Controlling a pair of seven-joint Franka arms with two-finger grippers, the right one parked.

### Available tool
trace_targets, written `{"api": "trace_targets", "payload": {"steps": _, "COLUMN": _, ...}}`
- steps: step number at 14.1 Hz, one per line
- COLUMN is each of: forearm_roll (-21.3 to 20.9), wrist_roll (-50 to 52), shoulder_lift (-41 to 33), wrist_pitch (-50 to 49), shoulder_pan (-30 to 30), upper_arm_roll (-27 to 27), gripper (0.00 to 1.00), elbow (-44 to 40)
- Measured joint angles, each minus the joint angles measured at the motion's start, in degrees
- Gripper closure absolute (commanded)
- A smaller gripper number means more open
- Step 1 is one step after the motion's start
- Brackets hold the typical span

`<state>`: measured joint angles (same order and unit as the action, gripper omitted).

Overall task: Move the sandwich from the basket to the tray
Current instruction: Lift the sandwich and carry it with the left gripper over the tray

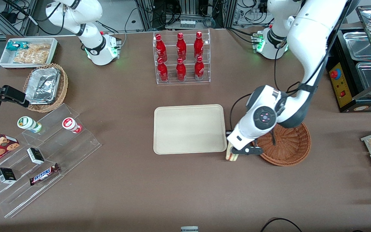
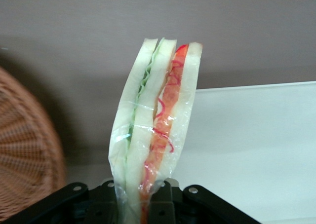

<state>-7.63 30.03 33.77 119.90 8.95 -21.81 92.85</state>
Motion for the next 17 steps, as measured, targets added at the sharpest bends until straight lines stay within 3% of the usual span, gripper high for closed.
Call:
{"api": "trace_targets", "payload": {"steps": 7, "forearm_roll": -2.48, "wrist_roll": 14.51, "shoulder_lift": 3.47, "wrist_pitch": -0.34, "shoulder_pan": 8.77, "upper_arm_roll": -0.02, "gripper": 0.93, "elbow": -3.58}}
{"api": "trace_targets", "payload": {"steps": 17, "forearm_roll": -5.3, "wrist_roll": 24.98, "shoulder_lift": 8.85, "wrist_pitch": -0.35, "shoulder_pan": 14.95, "upper_arm_roll": -0.01, "gripper": 0.92, "elbow": -8.0}}
